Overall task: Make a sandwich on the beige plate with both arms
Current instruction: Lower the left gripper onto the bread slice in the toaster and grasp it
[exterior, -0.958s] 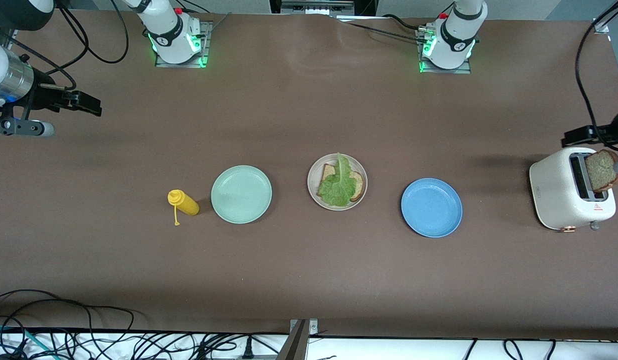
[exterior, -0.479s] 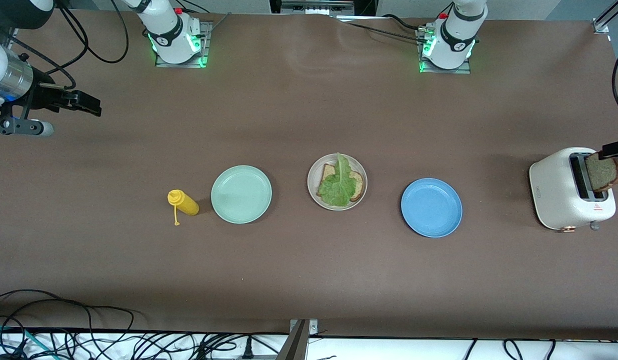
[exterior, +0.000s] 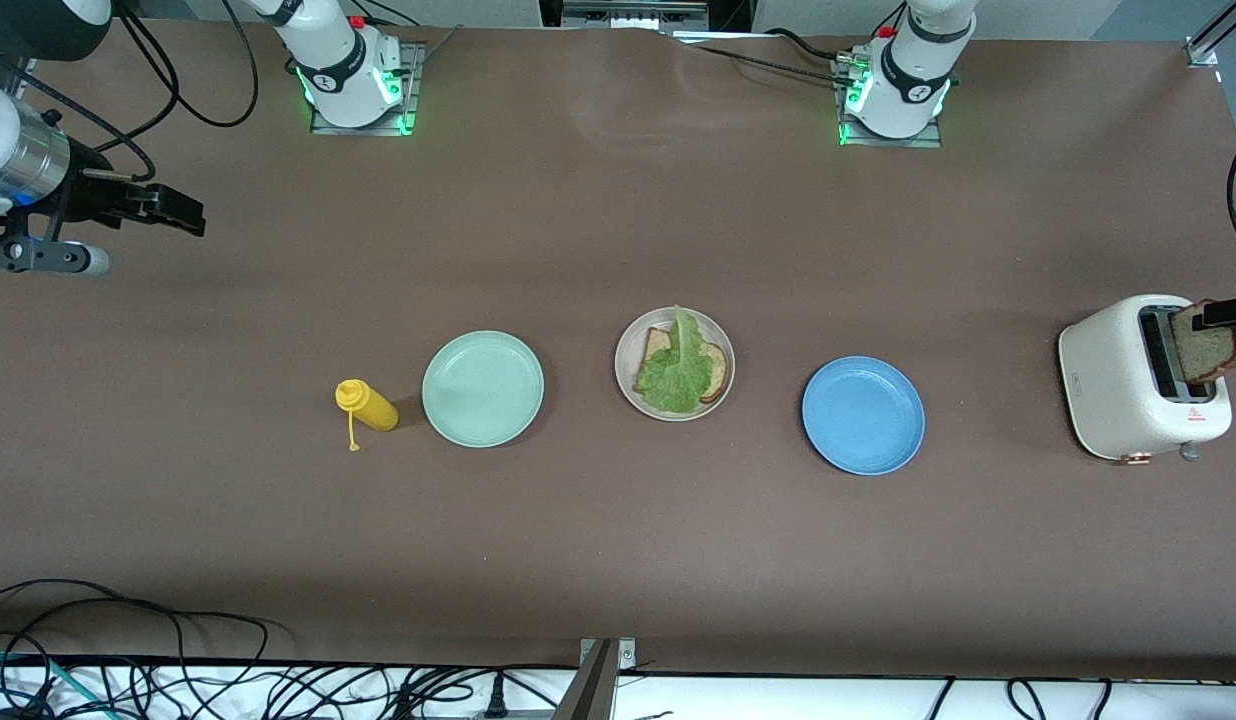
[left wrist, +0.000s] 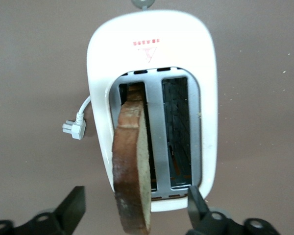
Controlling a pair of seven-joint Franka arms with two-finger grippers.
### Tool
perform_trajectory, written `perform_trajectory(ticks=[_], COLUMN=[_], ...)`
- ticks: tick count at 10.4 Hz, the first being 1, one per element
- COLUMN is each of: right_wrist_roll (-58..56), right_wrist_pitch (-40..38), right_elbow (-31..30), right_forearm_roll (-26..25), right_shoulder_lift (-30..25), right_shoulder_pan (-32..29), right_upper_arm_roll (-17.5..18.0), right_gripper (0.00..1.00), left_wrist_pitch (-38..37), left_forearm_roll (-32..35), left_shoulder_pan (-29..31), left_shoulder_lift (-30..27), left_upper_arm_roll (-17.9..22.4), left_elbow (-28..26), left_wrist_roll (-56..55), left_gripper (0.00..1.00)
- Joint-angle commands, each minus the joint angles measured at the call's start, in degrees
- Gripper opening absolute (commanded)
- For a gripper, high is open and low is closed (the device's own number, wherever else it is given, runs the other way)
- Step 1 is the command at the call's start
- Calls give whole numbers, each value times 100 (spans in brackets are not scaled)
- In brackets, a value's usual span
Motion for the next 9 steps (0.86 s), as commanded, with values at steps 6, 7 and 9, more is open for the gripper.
perform_trajectory(ticks=[6,7,9], right_wrist_roll=[0,26,26], right_wrist_pitch=[167,176,324], right_elbow=[-1,-1,25], right_forearm_roll=[24,41,59], right_shoulder_lift=[126,179,231], right_shoulder_pan=[-31,-31,-5], right_upper_arm_roll=[21,29,29], right_gripper=[100,100,100], left_wrist_pitch=[-47,-160,-877], left_forearm_roll=[-137,-145,-137], left_shoulder_pan=[89,71,-16], left_shoulder_lift=[-150,-387,-468], left_upper_arm_roll=[-95,-113,-357], left_elbow=[191,200,715], left_wrist_roll=[9,1,36], left_gripper=[0,0,0])
